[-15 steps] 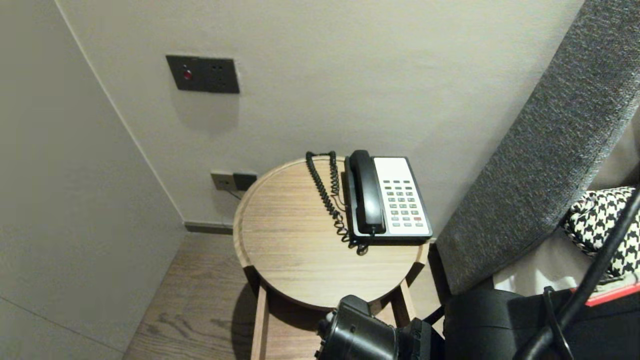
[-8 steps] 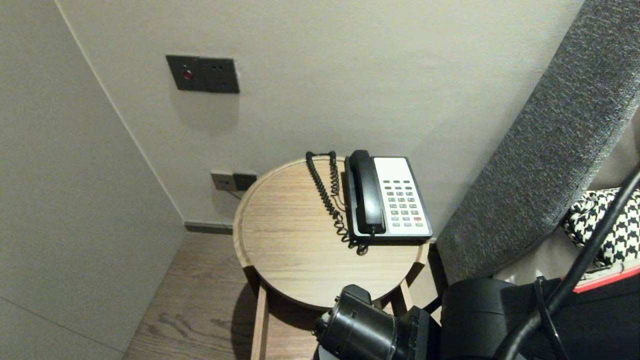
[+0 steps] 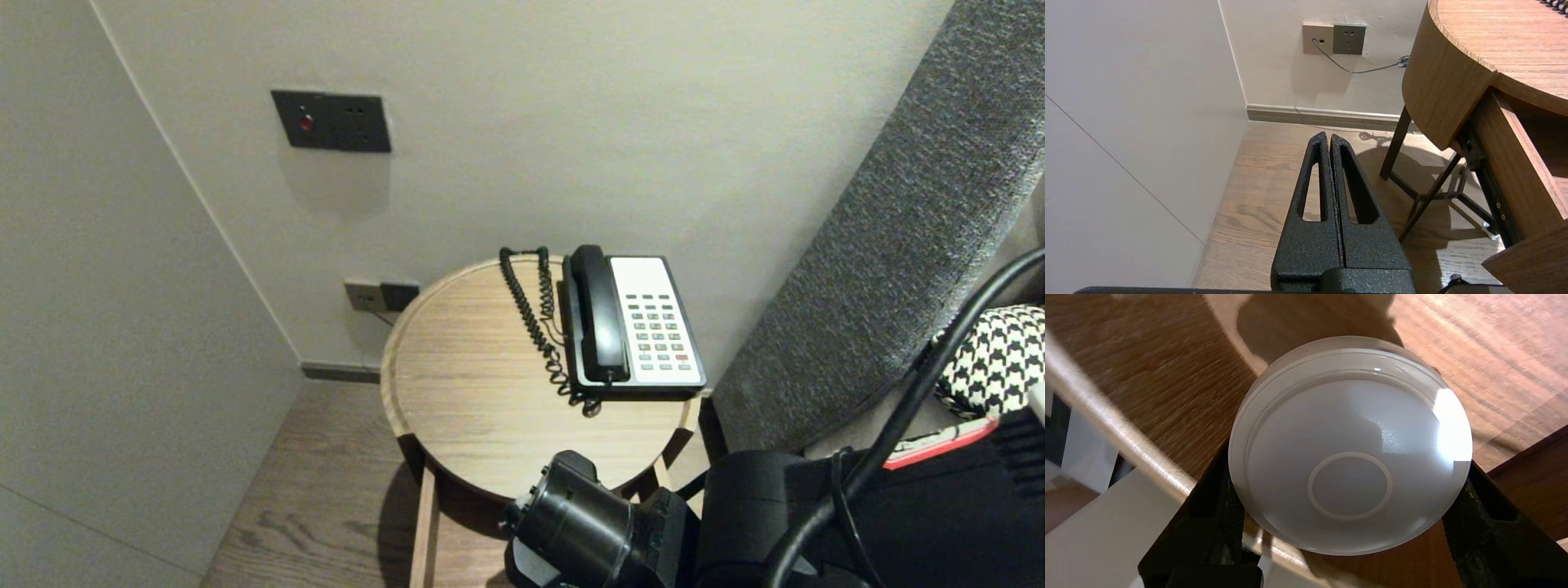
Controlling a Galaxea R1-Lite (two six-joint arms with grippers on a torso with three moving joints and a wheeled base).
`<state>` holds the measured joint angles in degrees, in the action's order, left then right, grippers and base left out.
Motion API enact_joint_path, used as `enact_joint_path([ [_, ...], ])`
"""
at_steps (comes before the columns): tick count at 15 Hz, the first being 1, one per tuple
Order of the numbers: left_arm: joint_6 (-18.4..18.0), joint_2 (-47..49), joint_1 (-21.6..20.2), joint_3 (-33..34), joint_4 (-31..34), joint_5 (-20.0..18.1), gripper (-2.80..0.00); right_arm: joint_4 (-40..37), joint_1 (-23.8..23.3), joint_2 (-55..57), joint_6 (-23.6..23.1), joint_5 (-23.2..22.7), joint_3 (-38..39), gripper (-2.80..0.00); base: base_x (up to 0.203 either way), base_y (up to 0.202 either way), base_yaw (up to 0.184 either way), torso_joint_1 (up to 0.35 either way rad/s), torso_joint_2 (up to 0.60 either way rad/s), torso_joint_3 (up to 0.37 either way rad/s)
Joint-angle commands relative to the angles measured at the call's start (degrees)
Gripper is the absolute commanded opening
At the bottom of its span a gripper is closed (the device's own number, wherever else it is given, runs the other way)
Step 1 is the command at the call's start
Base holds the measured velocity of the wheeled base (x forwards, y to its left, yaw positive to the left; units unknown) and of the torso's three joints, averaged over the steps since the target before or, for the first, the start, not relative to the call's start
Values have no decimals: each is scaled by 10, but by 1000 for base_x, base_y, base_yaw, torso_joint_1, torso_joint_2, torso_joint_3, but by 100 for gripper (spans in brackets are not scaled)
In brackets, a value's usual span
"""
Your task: Put the remote controls on the table in the drawer one by one
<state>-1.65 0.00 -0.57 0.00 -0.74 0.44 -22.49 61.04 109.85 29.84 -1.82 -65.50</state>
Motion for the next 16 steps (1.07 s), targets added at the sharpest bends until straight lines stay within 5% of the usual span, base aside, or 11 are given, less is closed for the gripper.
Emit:
enact_joint_path([
  [1,0,-1,0,0,0,0,-280,-1,-9,15,0,1,-3,-280,0,0,0,0,0,0],
  [11,0,-1,0,0,0,0,-280,25,-13,49,-8,11,-25,-280,0,0,0,0,0,0],
  [16,0,-1,0,0,0,0,-280,25,-13,58,-38,60,-30,-280,0,0,0,0,0,0],
])
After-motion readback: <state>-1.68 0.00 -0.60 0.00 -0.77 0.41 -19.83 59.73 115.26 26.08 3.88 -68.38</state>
